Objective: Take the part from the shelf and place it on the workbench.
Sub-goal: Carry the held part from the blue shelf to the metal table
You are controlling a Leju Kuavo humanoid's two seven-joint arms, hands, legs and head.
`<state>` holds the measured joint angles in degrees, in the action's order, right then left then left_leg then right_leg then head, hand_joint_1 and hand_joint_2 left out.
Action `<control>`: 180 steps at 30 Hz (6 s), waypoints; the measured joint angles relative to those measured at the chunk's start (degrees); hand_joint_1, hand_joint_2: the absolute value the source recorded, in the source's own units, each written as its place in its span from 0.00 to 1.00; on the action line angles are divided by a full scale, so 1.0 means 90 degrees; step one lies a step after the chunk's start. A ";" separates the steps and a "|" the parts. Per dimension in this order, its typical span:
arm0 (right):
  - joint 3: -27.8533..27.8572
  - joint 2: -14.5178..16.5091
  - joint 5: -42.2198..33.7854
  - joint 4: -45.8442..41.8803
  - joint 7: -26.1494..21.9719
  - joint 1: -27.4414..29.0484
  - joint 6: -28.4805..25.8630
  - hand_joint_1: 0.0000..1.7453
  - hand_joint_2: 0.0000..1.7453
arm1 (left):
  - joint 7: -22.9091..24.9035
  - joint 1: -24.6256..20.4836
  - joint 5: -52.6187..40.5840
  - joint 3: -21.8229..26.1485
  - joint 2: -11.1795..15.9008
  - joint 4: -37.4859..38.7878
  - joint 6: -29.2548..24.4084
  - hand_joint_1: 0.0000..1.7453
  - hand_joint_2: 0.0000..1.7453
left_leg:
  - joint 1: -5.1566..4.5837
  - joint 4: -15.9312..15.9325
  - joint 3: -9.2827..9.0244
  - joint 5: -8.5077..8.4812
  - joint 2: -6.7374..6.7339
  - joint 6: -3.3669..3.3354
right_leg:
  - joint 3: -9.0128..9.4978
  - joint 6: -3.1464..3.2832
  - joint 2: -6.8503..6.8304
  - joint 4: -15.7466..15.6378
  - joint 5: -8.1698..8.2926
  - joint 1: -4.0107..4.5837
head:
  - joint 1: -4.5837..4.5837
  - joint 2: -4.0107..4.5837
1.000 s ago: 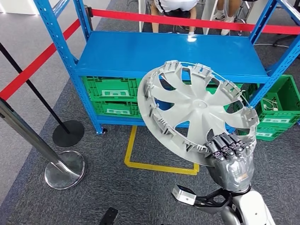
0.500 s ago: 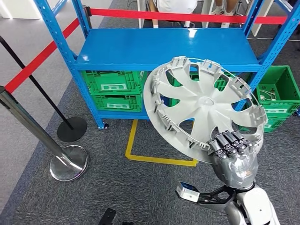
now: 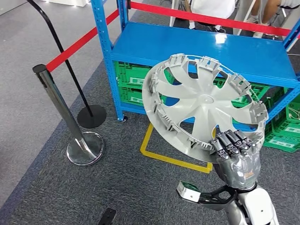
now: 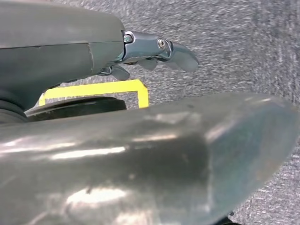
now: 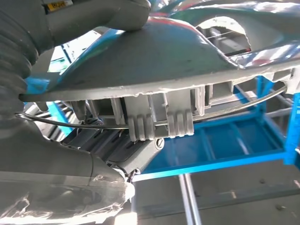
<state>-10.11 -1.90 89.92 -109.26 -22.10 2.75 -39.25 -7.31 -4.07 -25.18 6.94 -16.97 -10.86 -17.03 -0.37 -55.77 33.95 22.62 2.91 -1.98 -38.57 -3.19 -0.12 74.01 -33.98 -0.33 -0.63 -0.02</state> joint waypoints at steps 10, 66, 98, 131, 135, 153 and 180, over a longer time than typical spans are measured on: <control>0.0106 0.0189 0.0003 -0.0049 -0.0117 0.0038 -0.0003 1.00 1.00 | -0.0072 0.0012 -0.0038 0.0037 0.0038 0.0000 0.0027 0.00 0.00 | 0.0004 -0.0336 0.0380 0.0018 0.0299 0.0317 | 0.0878 0.0221 0.0301 -0.1879 0.0828 -0.0053 | -0.0055 0.0000; 0.0384 0.0458 0.0005 -0.0287 -0.0363 0.0162 -0.0003 1.00 1.00 | 0.0055 0.0015 -0.0199 0.0106 0.0018 0.0000 0.0177 0.00 0.00 | 0.0039 -0.0165 0.0154 -0.0045 0.0478 0.0106 | 0.0751 0.0177 0.0467 -0.1745 0.0767 0.0048 | -0.0078 0.0000; 0.0416 0.0539 0.0008 -0.0242 -0.0443 0.0169 -0.0007 1.00 1.00 | 0.0055 0.0034 -0.0246 0.0113 0.0035 0.0000 0.0233 0.00 0.00 | 0.0103 -0.0245 0.0249 -0.0011 0.0622 0.0242 | 0.0691 0.0089 0.0641 -0.1719 0.0785 -0.0042 | 0.0018 0.0000; 0.0436 0.0620 0.0010 -0.0081 -0.0514 0.0052 -0.0010 1.00 1.00 | 0.0082 0.0042 -0.0206 0.0154 0.0049 0.0000 0.0253 0.00 0.00 | 0.0127 -0.0208 0.0274 -0.0005 0.0506 0.0324 | 0.0725 0.0124 0.0336 -0.1751 0.0818 -0.0045 | 0.0018 0.0000; 0.0509 0.0626 0.0004 -0.0158 -0.0618 0.0134 -0.0010 1.00 1.00 | 0.0070 0.0040 -0.0199 0.0180 0.0056 0.0000 0.0271 0.00 0.00 | 0.0081 -0.1481 0.0836 0.0736 -0.0164 0.0378 | 0.0728 0.0269 -0.0024 -0.1808 0.0856 -0.0007 | -0.0039 0.0000; 0.1319 0.0624 0.0001 -0.0677 -0.0886 0.1014 -0.0012 1.00 1.00 | 0.0027 0.0108 -0.0352 0.0297 0.0044 0.0000 0.0409 0.00 0.00 | 0.0056 -0.0145 0.0047 0.0139 0.0003 0.0037 | -0.0100 -0.0044 -0.0003 0.0101 -0.0043 0.0005 | 0.0044 0.0000; 0.1728 0.0619 0.0004 -0.0882 -0.0925 0.1322 -0.0013 1.00 1.00 | 0.0121 0.0146 -0.0475 0.0341 0.0082 0.0000 0.0489 0.00 0.00 | 0.0035 -0.0111 -0.0033 0.0209 -0.0369 0.0046 | 0.0402 -0.0064 -0.0152 -0.0815 0.0151 -0.0001 | 0.0041 0.0000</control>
<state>5.44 3.67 89.96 -117.20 -30.42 14.65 -39.36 -6.22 -2.75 -29.46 10.01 -16.23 -10.86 -12.63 -0.06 -56.77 33.66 24.50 -0.42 -1.57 -34.95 -3.77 -1.49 66.68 -32.62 -0.34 -0.26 -0.02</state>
